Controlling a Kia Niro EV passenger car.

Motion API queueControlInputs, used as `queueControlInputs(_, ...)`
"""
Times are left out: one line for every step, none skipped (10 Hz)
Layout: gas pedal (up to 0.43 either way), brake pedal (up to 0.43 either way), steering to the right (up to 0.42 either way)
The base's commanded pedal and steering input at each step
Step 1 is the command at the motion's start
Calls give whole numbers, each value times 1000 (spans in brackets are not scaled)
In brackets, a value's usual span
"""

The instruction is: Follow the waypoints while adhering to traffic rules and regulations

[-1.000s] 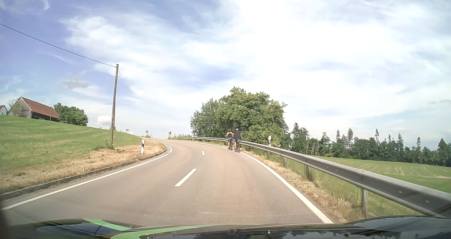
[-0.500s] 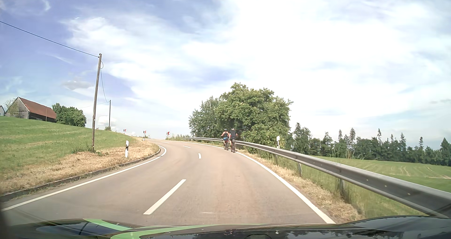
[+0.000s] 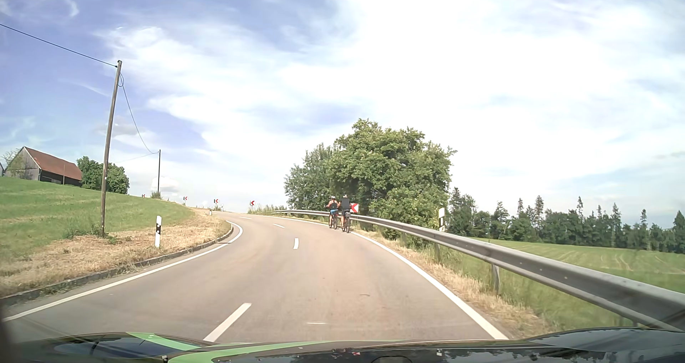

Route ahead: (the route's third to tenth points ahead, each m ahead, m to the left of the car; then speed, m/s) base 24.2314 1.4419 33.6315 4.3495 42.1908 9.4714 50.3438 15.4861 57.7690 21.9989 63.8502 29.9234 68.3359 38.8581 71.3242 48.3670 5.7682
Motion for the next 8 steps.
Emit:
queueControlInputs(220,0,-20)
queueControlInputs(220,0,-24)
queueControlInputs(220,0,-25)
queueControlInputs(209,0,-25)
queueControlInputs(197,0,-26)
queueControlInputs(197,0,-28)
queueControlInputs(197,0,-29)
queueControlInputs(197,0,-30)
